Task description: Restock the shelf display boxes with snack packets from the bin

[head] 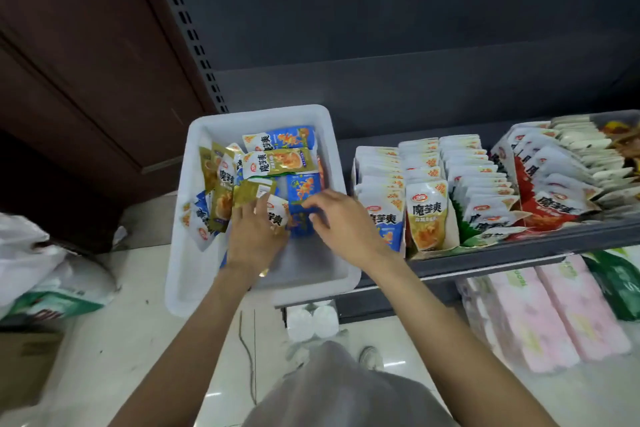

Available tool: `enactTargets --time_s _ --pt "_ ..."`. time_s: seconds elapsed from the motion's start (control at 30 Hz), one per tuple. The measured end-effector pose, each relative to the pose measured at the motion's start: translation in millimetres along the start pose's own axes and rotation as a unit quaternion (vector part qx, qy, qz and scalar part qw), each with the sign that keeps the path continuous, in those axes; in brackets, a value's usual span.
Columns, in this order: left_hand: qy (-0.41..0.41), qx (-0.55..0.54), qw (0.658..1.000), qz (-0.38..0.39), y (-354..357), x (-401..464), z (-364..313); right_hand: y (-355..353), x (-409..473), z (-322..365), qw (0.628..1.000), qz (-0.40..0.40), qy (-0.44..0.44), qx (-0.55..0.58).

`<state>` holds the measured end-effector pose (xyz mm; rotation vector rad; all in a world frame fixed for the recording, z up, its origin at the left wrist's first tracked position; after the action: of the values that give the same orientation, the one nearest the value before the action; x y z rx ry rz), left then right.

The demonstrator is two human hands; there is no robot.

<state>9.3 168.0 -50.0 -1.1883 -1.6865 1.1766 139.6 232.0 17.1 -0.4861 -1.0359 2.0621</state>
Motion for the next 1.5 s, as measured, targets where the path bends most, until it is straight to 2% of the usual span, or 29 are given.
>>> enactTargets --time_s 0.07,0.13,0.2,0.33,0.4,0.47,0.53,0.6,0.67,0.8,0.93,1.0,1.07,1.17,1.23,1.37,1.5 --pt "-0.037 0.058 0.993 0.097 17.6 -6.7 21.9 44.4 14.2 2.4 0.995 0.075 0.021 -0.067" --pt "-0.064 0.065 0.987 0.135 24.3 -12.0 34.0 81.2 23.8 -1.9 0.975 0.132 0.039 -0.174" --pt "-0.085 0.035 0.985 0.148 25.5 -15.1 37.0 106.4 27.9 -13.0 0.951 0.178 0.073 -0.242" --pt "-0.084 0.000 0.990 0.111 9.1 -15.1 36.5 128.0 23.2 -27.3 0.931 0.244 0.128 -0.237" --pt "-0.059 -0.063 0.995 0.044 -6.9 -17.0 35.3 117.1 22.8 -19.6 0.952 0.228 0.133 -0.152" --pt "-0.074 -0.202 0.976 -0.029 -24.7 -24.7 35.6 91.3 24.3 -11.9 0.972 0.168 0.160 0.024" --pt "-0.094 -0.333 0.936 -0.066 -36.2 -30.2 31.7 62.4 23.0 -12.7 0.947 0.103 0.202 0.229" --pt "-0.089 -0.454 0.884 -0.066 -41.2 -32.9 20.7 35.9 16.5 -17.6 0.886 0.056 0.223 0.403" --pt "-0.073 -0.536 0.839 -0.055 -47.1 -33.2 5.4 8.2 9.6 -19.3 0.859 0.031 0.215 0.463" --pt "-0.020 -0.578 0.815 -0.031 -59.6 -25.1 -34.0 -44.7 -7.0 -28.5 0.880 0.002 0.189 0.436" --pt "0.062 -0.549 0.834 0.005 -60.0 -9.4 -91.6 -85.7 -30.8 -51.1 0.887 0.012 0.175 0.428" --pt "0.132 -0.491 0.861 0.023 -55.6 1.9 -127.8 -117.2 -45.5 -66.0 0.895 -0.032 0.164 0.415" --pt "0.201 -0.407 0.891 0.021 -50.3 12.6 -163.3 -148.8 -59.2 -82.9 0.920 -0.100 0.153 0.348" --pt "0.253 -0.296 0.920 -0.043 -47.4 30.5 -202.9 -177.9 -71.4 -97.9 0.955 -0.163 0.126 0.215" --pt "0.257 -0.257 0.930 -0.054 -38.6 42.1 -218.3 -183.0 -71.3 -108.6 0.961 -0.181 0.123 0.167" --pt "0.228 -0.267 0.936 -0.016 -9.7 53.1 -221.1 -174.1 -62.0 -124.1 0.974 -0.190 0.115 0.040" --pt "0.205 -0.279 0.937 -0.053 -9.5 50.6 -212.4 -148.3 -49.2 -136.2 0.981 -0.151 0.122 -0.020"
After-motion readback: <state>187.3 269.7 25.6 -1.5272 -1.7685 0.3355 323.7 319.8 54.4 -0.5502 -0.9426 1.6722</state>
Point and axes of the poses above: each hand's wrist, its own x-axis towards the middle knuckle, its own y-axis out of the palm, z = x × y, the point moved 9 cm from there along x, towards the middle knuckle, and after that the axes turned 14 degrees about y, right-handed, at the moved point
